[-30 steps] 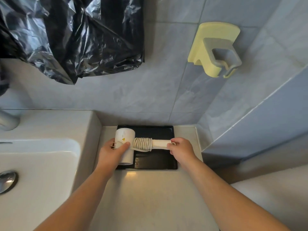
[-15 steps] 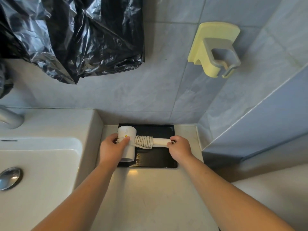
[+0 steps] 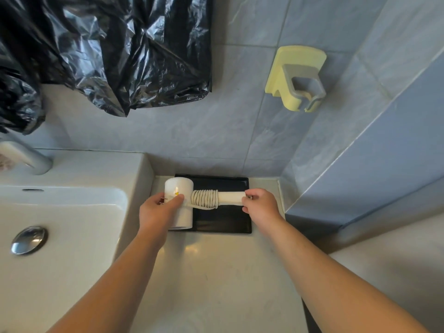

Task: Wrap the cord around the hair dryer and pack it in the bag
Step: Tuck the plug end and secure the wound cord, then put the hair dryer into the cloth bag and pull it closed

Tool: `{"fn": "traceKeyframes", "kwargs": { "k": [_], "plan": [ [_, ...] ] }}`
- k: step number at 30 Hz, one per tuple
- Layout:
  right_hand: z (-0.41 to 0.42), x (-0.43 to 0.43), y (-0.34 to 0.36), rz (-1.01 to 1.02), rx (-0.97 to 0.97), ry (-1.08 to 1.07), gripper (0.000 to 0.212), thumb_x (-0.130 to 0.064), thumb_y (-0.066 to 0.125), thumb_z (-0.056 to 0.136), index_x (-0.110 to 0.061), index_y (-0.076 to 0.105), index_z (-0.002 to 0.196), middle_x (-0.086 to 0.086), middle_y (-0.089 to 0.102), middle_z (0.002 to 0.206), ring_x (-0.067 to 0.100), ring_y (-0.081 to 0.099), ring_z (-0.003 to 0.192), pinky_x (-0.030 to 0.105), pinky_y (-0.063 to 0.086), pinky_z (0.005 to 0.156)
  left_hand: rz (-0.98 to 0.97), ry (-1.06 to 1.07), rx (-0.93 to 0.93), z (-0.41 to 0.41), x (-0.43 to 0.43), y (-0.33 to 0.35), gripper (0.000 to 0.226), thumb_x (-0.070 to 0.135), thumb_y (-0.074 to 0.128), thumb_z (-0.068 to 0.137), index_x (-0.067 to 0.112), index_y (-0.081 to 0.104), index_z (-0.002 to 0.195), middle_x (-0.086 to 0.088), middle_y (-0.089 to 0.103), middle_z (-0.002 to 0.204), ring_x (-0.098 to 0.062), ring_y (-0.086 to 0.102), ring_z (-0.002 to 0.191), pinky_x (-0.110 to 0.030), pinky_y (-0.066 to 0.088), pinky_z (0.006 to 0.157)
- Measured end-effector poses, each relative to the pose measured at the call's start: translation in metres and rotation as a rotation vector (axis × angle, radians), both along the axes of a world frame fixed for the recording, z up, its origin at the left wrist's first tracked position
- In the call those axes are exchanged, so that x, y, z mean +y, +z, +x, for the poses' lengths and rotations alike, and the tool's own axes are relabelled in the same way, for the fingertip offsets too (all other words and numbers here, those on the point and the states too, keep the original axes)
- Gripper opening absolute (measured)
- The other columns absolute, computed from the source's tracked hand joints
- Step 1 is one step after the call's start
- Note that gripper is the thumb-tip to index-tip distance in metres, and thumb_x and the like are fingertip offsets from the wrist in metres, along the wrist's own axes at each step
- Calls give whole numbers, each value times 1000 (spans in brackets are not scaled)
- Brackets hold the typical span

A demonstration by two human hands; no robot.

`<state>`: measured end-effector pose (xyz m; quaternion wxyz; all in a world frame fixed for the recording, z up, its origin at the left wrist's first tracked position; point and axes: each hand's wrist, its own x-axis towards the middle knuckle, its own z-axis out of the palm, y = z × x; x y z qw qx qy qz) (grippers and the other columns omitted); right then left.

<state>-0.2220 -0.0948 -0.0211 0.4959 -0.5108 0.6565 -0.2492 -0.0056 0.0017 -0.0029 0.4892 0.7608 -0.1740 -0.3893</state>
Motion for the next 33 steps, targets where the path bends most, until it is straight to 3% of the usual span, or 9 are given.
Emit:
{"fn": "traceKeyframes", "kwargs": {
  "k": [5,8,11,14,17,22,27,30,33],
  "plan": [
    [-10,47,48,-4,-117,-2,21,-6,61,89,-20,64,105,3,62,109,21,68,91,20,56,69,-76,-14,-44,-6,52,46,14,31,76,82,23,72,92,-9,73,94,-27,68,86,-36,56,69],
    [-14,88,74,-9,-184,9,19,-6,63,88,-23,64,97,4,65,104,19,69,86,19,55,64,-108,-10,-50,-8,101,75,24,35,81,73,22,75,92,-9,74,91,-29,72,84,-41,60,72],
    [-10,133,93,-15,-251,59,18,-7,64,87,-24,66,92,5,66,102,19,69,84,26,59,72,-129,31,-34,-5,159,98,36,38,82,63,16,76,90,-18,72,92,-25,70,76,-43,58,72],
    [6,178,111,-14,-285,157,15,-11,65,88,-22,67,97,3,67,101,18,69,83,27,59,75,-156,130,-18,1,221,119,22,28,81,73,16,77,92,-21,72,98,-25,69,76,-43,58,70],
    [28,219,128,-5,-291,277,13,-12,65,88,-21,67,98,3,67,100,18,68,84,25,58,72,-158,251,-34,8,280,137,27,36,79,65,22,78,88,-18,74,94,-28,70,78,-49,59,73],
    [64,281,150,-34,-309,453,11,-12,65,87,-21,66,94,4,67,95,22,69,83,29,59,71,-187,404,-43,29,365,157,18,35,76,63,26,80,78,-18,75,90,-26,67,77,-42,56,73],
    [116,326,157,-92,-307,537,14,-13,68,85,-22,68,94,4,70,91,20,68,78,33,59,73,-176,487,-7,67,426,160,36,37,77,63,18,77,93,-19,74,97,-35,71,85,-51,59,77],
    [161,347,165,-131,-309,595,15,-13,67,86,-23,68,96,0,68,90,18,68,73,29,58,71,-195,507,43,100,456,159,31,28,73,75,7,72,97,-23,72,96,-35,69,78,-49,57,71],
    [219,370,168,-188,-327,637,18,-12,67,85,-29,66,89,-1,67,89,20,68,81,40,59,81,-201,509,96,144,487,151,11,11,58,92,5,67,90,-12,70,75,-24,66,63,-38,53,61]
  ]
}}
